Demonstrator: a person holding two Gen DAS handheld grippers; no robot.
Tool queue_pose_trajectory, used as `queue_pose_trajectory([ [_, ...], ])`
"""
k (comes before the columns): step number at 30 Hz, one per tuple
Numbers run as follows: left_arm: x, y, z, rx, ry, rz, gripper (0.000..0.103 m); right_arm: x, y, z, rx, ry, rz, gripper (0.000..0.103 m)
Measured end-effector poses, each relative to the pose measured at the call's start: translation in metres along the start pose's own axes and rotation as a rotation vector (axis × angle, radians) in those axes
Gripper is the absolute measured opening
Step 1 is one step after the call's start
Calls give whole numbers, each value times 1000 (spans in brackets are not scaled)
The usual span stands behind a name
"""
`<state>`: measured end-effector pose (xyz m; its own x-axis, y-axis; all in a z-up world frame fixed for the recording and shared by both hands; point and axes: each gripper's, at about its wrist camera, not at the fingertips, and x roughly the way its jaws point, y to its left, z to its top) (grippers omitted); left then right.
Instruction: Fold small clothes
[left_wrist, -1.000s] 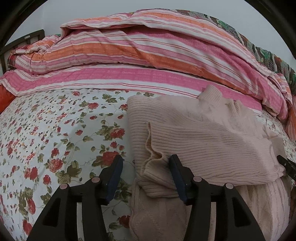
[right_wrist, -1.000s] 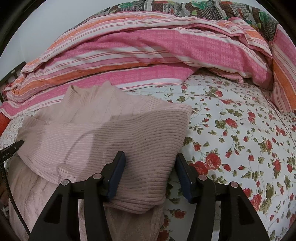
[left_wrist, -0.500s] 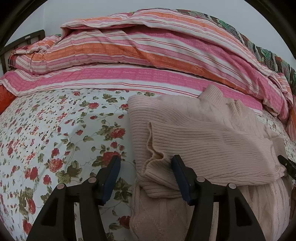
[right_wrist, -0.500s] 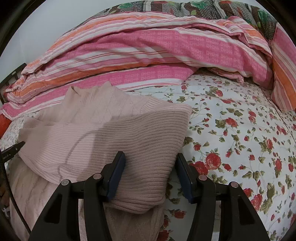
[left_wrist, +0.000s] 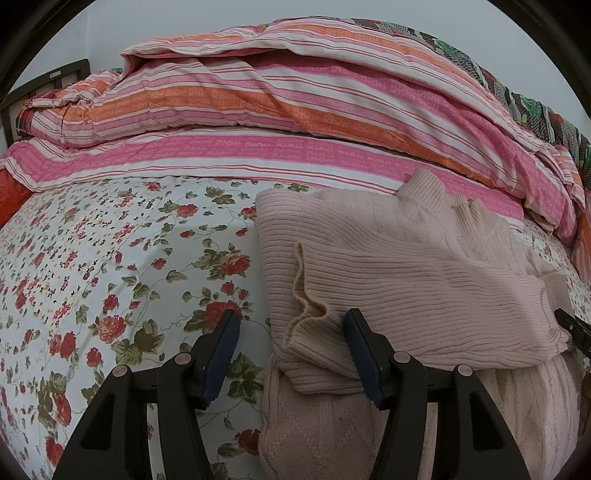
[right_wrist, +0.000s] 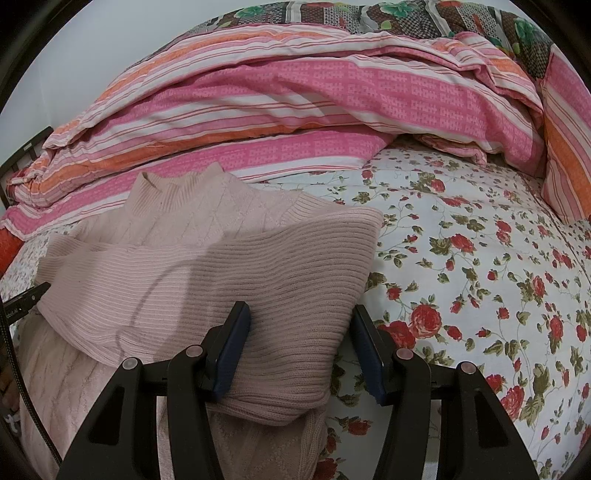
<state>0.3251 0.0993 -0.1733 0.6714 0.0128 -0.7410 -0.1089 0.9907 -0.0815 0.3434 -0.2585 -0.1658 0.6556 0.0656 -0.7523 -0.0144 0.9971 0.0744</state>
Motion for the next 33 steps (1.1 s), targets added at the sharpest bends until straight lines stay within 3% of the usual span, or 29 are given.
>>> queue_pose_trajectory([
  [17,-10,2,-5,-22,-5,-8,60,0,-1,0,4,0,-1,55],
  [26,-22,9,-12,-33,-1,-82,61,0,2,0,-10,2,-19,55],
  [33,-33,16,-25,27,29,-188,61,-14,-5,-2,40,20,32,56],
])
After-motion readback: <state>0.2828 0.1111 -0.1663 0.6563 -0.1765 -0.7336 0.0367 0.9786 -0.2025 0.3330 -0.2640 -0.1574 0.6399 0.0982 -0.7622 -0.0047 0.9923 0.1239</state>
